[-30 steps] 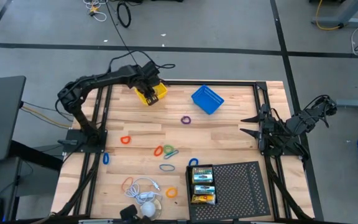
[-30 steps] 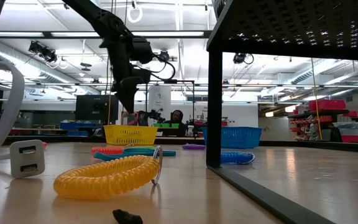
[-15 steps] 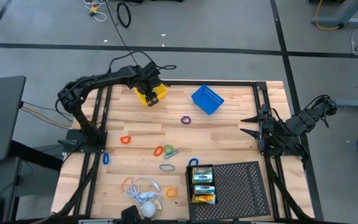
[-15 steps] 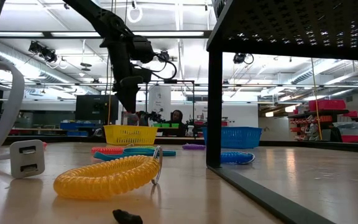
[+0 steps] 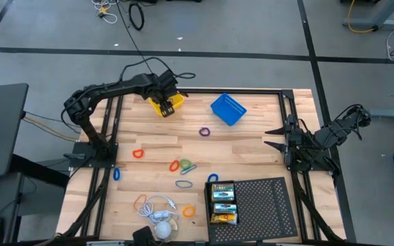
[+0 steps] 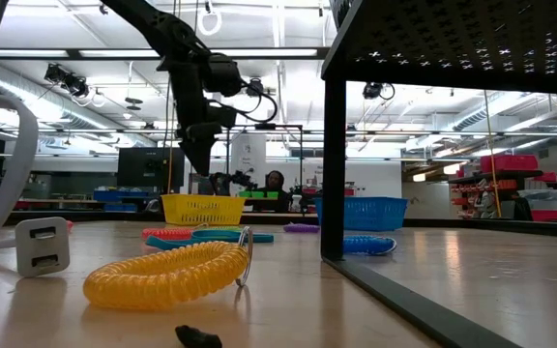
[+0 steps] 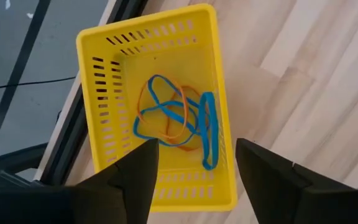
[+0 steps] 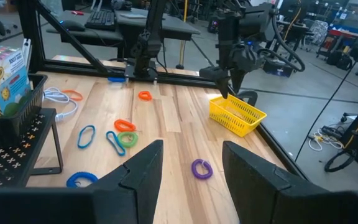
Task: Pick & Place Office Desk Supplies
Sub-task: Put the blue rubber band into the yellow basket
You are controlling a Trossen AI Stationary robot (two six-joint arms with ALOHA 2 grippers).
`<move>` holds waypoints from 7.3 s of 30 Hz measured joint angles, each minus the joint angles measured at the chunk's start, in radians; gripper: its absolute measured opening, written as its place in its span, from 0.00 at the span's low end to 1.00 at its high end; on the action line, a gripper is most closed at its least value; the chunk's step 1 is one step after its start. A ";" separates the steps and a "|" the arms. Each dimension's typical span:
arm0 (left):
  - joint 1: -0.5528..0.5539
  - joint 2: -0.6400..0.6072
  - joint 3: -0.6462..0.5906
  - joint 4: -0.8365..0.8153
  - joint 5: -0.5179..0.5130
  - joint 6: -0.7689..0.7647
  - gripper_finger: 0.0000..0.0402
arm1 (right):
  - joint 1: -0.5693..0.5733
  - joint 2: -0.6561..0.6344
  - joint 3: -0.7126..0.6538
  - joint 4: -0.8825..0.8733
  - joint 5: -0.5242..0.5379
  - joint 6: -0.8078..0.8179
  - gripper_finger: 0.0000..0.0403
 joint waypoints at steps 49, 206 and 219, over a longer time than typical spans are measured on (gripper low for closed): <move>-0.764 0.327 0.000 0.302 0.150 -0.314 0.49 | 0.000 0.000 0.000 -0.017 0.001 0.023 0.44; -0.894 0.206 -0.299 0.643 0.128 -0.429 0.05 | 0.000 0.150 -0.001 0.069 0.085 0.041 0.44; -0.942 0.200 -0.193 0.487 0.018 -0.359 0.01 | 0.000 0.150 -0.001 0.069 0.081 0.041 0.44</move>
